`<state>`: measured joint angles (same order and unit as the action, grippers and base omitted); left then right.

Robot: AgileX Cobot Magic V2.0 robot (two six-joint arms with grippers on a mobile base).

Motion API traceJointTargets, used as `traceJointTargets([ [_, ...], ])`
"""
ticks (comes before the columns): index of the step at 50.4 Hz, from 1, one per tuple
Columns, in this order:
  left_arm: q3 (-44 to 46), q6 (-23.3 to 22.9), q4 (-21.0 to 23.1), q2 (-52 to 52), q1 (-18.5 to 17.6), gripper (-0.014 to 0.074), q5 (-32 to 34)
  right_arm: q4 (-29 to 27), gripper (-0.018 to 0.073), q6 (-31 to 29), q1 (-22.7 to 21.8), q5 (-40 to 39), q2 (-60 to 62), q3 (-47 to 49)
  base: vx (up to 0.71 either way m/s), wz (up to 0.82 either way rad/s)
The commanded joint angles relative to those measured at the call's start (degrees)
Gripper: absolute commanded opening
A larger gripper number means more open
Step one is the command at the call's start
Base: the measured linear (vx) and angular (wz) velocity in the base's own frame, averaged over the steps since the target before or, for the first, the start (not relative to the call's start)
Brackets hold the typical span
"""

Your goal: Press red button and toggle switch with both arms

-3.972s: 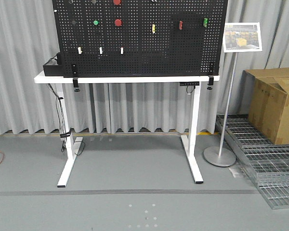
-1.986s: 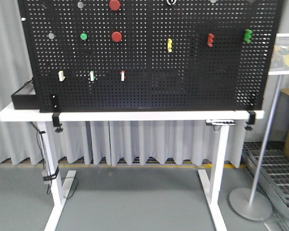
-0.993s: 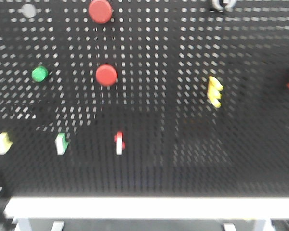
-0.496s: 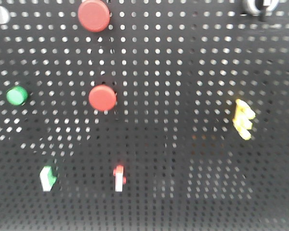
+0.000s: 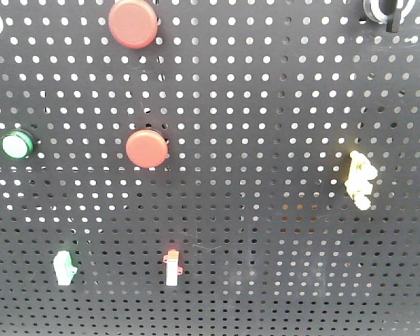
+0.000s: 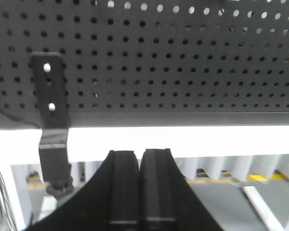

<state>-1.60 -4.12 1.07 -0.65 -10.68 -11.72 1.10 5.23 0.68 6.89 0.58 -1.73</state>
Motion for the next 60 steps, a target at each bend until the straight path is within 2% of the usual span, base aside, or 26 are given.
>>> traceJointTargets([
  [1, -2.0, 0.6, -0.4, -1.0, 0.2, 0.0002, 6.0, 0.6, -0.0003, -0.3, -0.4, -4.8, 0.9, -0.7, 0.00, 0.00],
  [14, -2.0, 0.6, -0.4, -1.0, 0.2, 0.0002, 6.0, 0.6, -0.0003, -0.3, -0.4, -4.9, 0.9, -0.7, 0.00, 0.00],
  [23, -2.0, 0.6, -0.4, -1.0, 0.2, 0.0002, 7.1, 0.6, -0.0003, -0.1, -0.4, -11.3, 0.9, -0.6, 0.00, 0.00],
  [27, -1.8, 0.5, -0.3, -1.0, 0.2, 0.0002, 11.7, 0.3, -0.0003, 0.0, -0.4, -14.2, 0.9, 0.1, 0.00, 0.00],
  [33, 1.3, -2.1, 1.6, -1.0, 0.2, 0.0002, 18.6, 0.0, -0.0003, 0.4, -0.3, -13.9, 0.9, 4.9, 0.00, 0.00],
  [36, 5.8, -3.3, 1.6, -0.8, 0.2, 0.0002, 18.6, 0.0, -0.0003, 0.4, -0.3, -12.7, 0.8, 9.3, 0.00, 0.00],
  [43, 21.2, -2.2, 1.4, 3.2, 0.1, 0.0002, 11.7, 0.4, -0.0003, -0.6, -0.3, -6.4, -2.6, 23.0, 0.00, 0.00],
  [52, 42.3, 4.1, 1.4, 19.2, -0.1, 0.0002, 3.9, 1.5, -0.0003, -5.2, -0.3, 3.3, -15.4, 44.5, 0.00, 0.00],
  [60, 57.1, 5.5, 1.6, 32.6, -0.1, 0.0002, -1.6, 0.2, -0.0003, -6.6, -0.3, 12.2, -26.7, 58.0, 0.00, 0.00],
])
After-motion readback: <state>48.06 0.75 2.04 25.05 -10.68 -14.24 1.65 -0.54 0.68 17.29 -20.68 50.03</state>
